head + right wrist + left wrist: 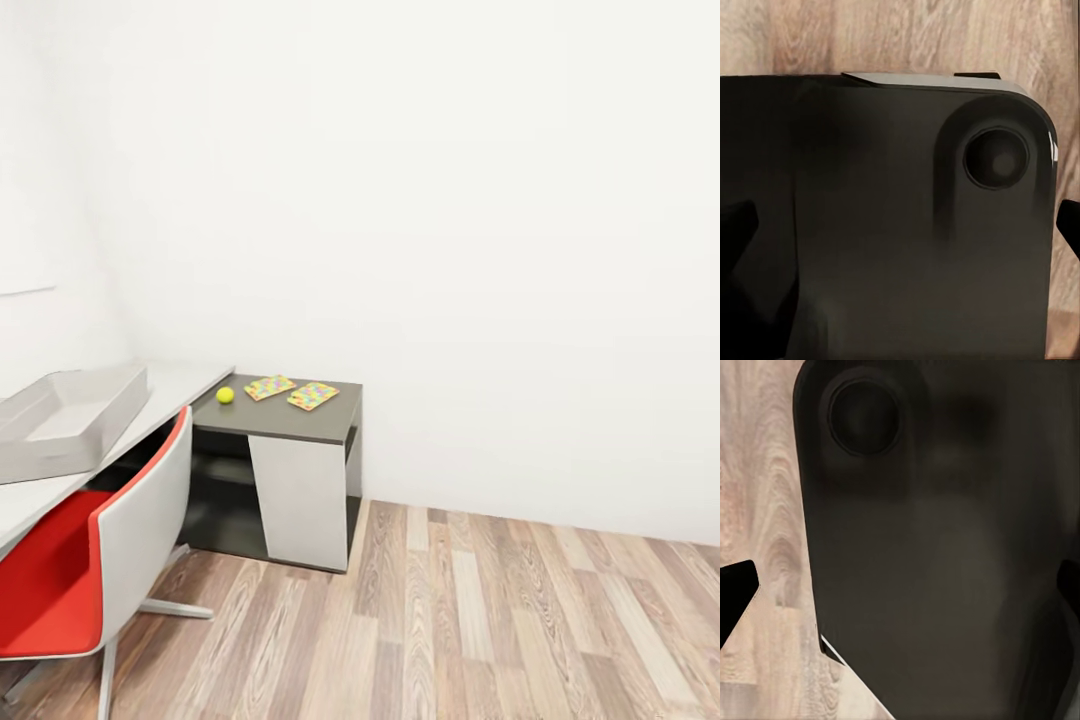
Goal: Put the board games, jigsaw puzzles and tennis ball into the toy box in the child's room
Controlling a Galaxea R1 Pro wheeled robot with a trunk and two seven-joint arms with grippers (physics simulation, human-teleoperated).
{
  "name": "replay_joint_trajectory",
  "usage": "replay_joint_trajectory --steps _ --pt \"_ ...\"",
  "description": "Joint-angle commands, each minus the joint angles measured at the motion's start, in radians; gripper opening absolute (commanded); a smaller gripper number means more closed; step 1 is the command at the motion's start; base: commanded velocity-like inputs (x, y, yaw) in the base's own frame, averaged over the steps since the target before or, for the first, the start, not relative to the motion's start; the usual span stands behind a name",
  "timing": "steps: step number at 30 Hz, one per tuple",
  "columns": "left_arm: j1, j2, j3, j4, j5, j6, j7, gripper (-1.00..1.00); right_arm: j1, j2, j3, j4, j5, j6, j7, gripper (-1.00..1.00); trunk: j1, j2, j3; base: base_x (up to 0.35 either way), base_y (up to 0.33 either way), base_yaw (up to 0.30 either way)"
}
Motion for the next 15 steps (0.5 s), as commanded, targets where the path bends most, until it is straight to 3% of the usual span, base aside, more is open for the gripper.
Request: replay_joint_trajectory --steps 1,7,15 --pt "0.0 0.0 -0.001 0.0 -0.001 -0.002 0.0 1.0 0.0 0.0 0.0 0.0 -0.001 -0.003 0.0 1.0 0.0 0.0 -0.001 0.0 0.0 -0.279" --pt "0.0 0.0 -0.004 -0.002 -0.003 -0.002 -0.001 1.0 0.0 0.006 0.0 0.0 -0.001 -0.005 0.0 1.0 0.0 0.0 -0.001 0.0 0.0 -0.246" --pt "0.0 0.004 -0.004 -0.004 -0.004 -0.019 -0.001 1.0 0.0 0.008 0.001 0.0 -0.001 -0.003 0.0 1.0 -0.012 0.021 0.009 0.0 0.0 -0.072"
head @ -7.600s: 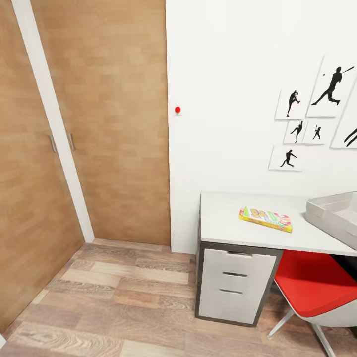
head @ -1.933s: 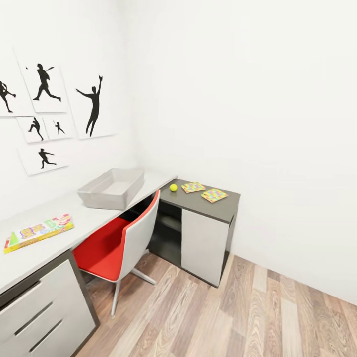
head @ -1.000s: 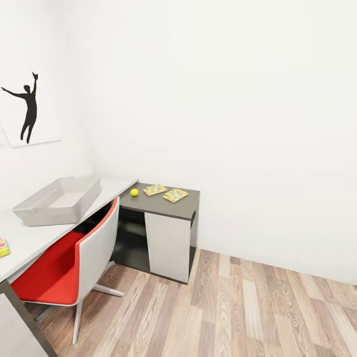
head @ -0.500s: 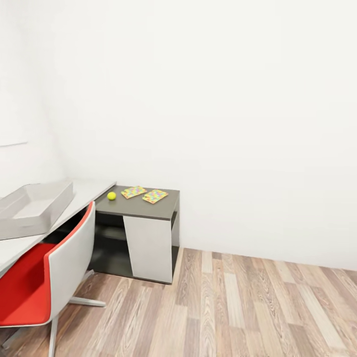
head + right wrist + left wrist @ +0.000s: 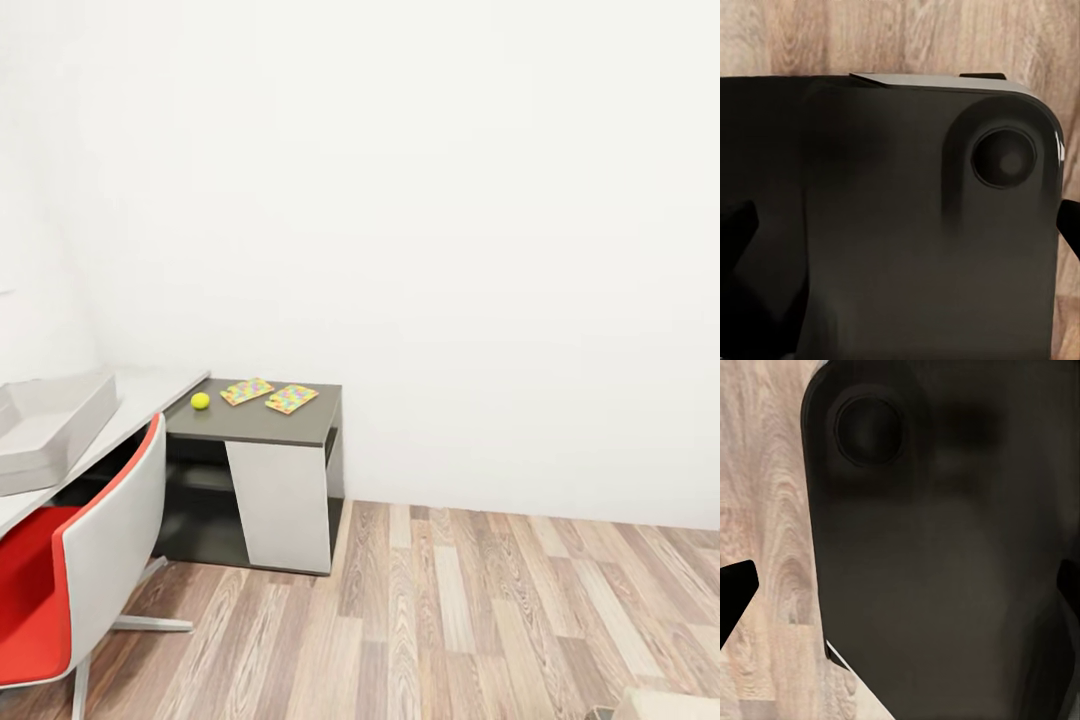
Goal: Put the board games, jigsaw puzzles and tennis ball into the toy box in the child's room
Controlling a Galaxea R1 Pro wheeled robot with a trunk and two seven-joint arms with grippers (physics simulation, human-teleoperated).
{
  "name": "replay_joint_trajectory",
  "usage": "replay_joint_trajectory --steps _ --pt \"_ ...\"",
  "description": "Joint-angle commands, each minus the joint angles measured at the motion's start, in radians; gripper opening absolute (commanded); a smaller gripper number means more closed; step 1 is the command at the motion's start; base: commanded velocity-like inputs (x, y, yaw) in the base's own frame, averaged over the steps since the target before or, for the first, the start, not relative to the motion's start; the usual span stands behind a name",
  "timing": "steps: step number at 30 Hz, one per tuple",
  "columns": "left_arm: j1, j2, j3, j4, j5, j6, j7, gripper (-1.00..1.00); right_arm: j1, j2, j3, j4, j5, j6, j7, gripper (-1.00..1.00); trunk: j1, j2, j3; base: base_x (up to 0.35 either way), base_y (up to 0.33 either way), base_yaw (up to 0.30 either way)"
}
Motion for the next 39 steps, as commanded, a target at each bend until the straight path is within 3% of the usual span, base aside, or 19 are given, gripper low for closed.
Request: replay_joint_trajectory --steps 1,9,24,39 --pt "0.0 0.0 0.001 0.0 -0.001 -0.009 0.0 1.0 0.0 0.0 0.0 0.0 -0.001 -0.004 0.0 1.0 -0.004 0.007 0.003 0.0 0.0 -0.023" --pt "0.0 0.004 0.003 0.0 -0.001 -0.05 0.0 1.0 0.0 -0.001 -0.001 0.0 -0.001 -0.004 0.0 1.0 -0.035 0.063 0.028 0.0 0.0 -0.01" --pt "0.0 0.012 0.003 -0.004 0.0 -0.061 -0.001 1.0 0.0 -0.001 -0.002 0.0 -0.002 -0.001 0.0 1.0 -0.092 0.168 0.075 0.0 0.0 -0.001" --pt "-0.003 0.068 0.011 -0.108 0.007 -0.05 0.001 1.0 -0.002 -0.01 -0.004 -0.001 0.0 -0.001 0.008 1.0 -0.15 0.273 0.122 0.0 0.0 -0.025"
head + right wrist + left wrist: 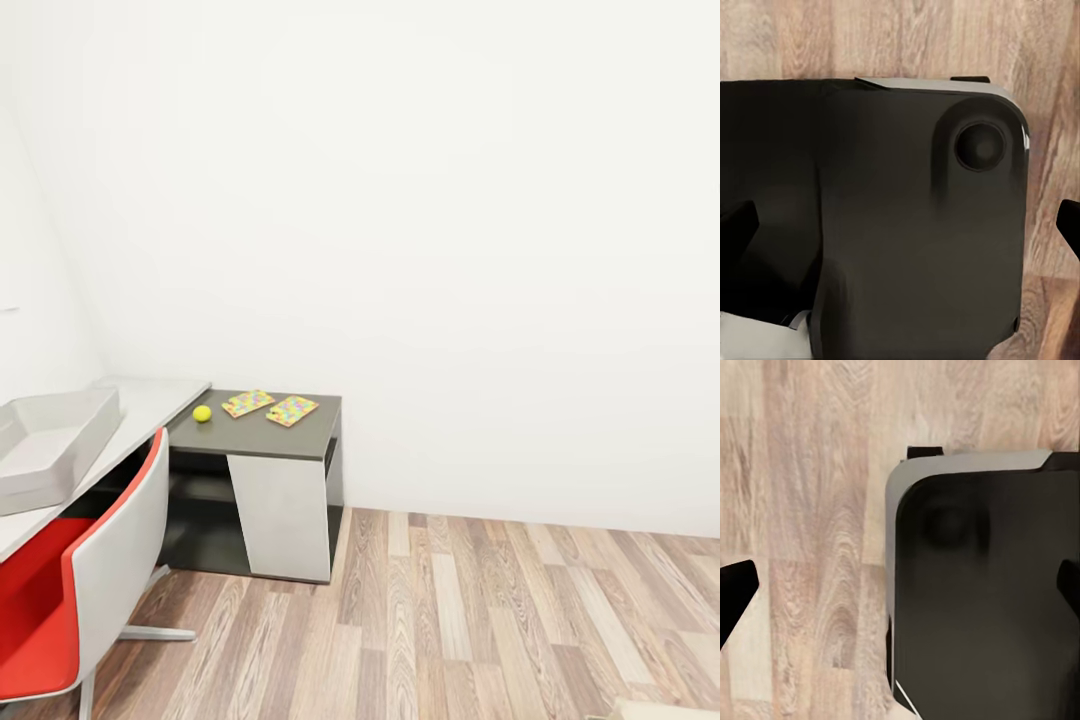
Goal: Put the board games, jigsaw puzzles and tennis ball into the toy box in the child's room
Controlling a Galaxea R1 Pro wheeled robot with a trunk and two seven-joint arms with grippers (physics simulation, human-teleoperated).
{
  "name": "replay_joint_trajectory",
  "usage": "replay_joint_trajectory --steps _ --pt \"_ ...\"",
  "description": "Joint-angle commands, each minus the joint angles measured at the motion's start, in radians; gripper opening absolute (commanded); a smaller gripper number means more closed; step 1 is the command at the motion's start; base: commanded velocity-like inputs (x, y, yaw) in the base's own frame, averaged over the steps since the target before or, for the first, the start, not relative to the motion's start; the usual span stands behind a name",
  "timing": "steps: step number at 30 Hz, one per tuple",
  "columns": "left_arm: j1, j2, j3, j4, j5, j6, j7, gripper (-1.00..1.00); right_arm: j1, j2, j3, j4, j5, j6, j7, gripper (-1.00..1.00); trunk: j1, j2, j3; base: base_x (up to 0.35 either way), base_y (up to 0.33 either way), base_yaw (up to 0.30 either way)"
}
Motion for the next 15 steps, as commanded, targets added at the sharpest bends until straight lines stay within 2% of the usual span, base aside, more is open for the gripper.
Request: replay_joint_trajectory --steps 1,6,10,15 --pt "-0.001 0.005 0.001 -0.01 0.0 -0.001 0.0 1.0 -0.001 0.0 -0.001 0.0 -0.001 -0.003 0.001 1.0 -0.004 0.007 0.002 0.0 0.0 -0.005" --pt "-0.017 0.027 0.004 -0.054 0.002 0.028 0.0 1.0 -0.004 0.0 -0.005 -0.001 -0.001 -0.008 0.001 1.0 -0.023 0.042 0.018 0.0 0.0 -0.003" --pt "-0.069 0.037 0.005 -0.079 0.003 0.071 0.0 1.0 -0.006 0.009 -0.007 -0.034 0.0 -0.013 -0.001 1.0 -0.038 0.07 0.031 0.0 0.0 0.0" --pt "-0.122 0.04 0.004 -0.086 0.003 0.084 0.001 1.0 -0.007 0.011 -0.007 -0.108 0.0 -0.013 -0.004 1.0 -0.058 0.105 0.046 0.0 0.0 0.0"
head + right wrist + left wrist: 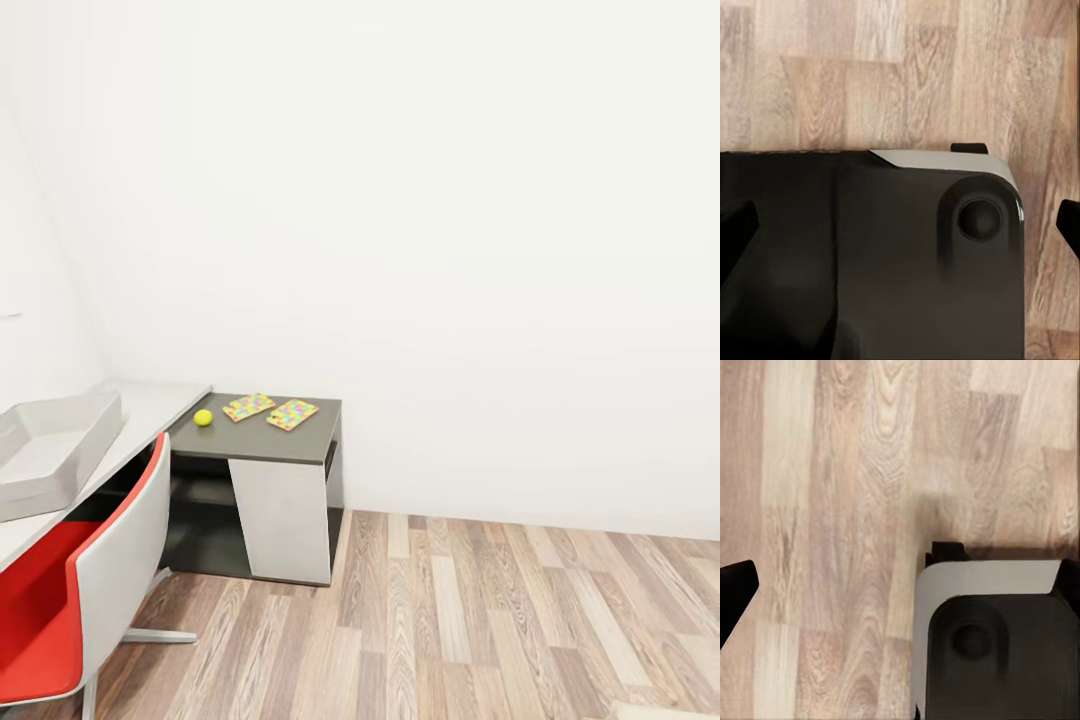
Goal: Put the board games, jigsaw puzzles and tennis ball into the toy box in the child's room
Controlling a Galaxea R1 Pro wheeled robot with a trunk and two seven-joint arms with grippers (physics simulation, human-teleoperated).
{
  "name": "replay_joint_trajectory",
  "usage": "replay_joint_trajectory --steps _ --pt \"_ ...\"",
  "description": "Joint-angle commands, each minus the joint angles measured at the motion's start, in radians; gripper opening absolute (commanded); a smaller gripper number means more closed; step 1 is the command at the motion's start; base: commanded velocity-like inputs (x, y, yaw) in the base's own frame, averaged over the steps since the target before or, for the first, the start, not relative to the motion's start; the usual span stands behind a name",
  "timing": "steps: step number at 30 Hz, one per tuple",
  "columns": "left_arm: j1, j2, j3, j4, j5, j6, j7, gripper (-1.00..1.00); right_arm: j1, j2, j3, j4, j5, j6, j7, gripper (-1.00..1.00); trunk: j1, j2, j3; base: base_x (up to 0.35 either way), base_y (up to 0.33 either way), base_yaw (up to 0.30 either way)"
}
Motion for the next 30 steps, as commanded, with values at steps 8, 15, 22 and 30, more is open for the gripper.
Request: replay_joint_trajectory --steps 8,15,22,30 --pt "-0.031 -0.006 0.005 0.003 -0.006 -0.008 -0.004 1.0 0.0 0.008 0.003 -0.058 -0.001 -0.005 0.002 1.0 -0.027 0.048 0.021 0.0 0.0 0.0" --pt "-0.03 -0.04 0.005 0.03 -0.002 0.003 -0.004 1.0 0.0 0.026 0.0 -0.059 -0.002 -0.005 0.001 1.0 -0.027 0.048 0.021 0.0 0.0 0.0" --pt "-0.03 -0.043 0.007 0.055 -0.001 -0.002 -0.004 1.0 0.0 0.026 -0.002 -0.059 -0.004 -0.007 0.001 1.0 -0.046 0.083 0.036 0.0 0.0 0.0" --pt "-0.03 -0.044 0.008 0.058 0.002 -0.004 -0.004 1.0 0.0 0.023 -0.004 -0.059 -0.008 -0.008 0.0 1.0 -0.077 0.139 0.062 0.0 0.0 0.0"
